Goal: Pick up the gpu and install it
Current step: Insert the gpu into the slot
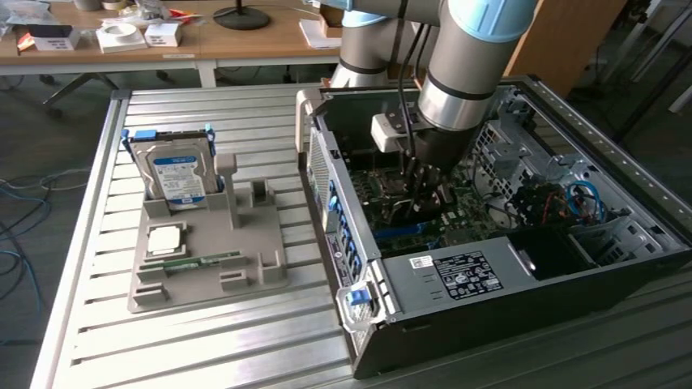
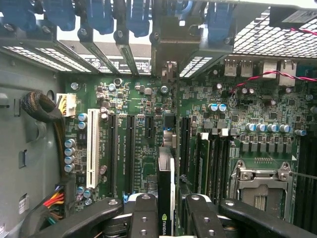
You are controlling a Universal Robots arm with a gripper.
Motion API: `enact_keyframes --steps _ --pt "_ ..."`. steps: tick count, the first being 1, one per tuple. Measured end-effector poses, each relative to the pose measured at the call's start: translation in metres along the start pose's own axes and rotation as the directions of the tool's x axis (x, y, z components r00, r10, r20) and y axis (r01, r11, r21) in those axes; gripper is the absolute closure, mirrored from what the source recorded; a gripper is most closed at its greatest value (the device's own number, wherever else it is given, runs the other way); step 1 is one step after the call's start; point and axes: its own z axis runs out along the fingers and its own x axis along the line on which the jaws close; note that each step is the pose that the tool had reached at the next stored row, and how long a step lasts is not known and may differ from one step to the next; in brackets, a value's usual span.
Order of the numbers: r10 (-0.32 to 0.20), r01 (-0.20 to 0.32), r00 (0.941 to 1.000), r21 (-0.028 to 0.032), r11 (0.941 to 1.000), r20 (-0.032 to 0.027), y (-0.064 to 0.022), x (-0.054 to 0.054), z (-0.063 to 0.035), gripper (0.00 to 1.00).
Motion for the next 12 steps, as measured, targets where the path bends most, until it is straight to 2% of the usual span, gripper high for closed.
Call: enact_keyframes --steps 12 --pt "0.000 0.000 1.0000 0.0000 1.0000 0.0000 0.0001 0.0000 0.0018 0.74"
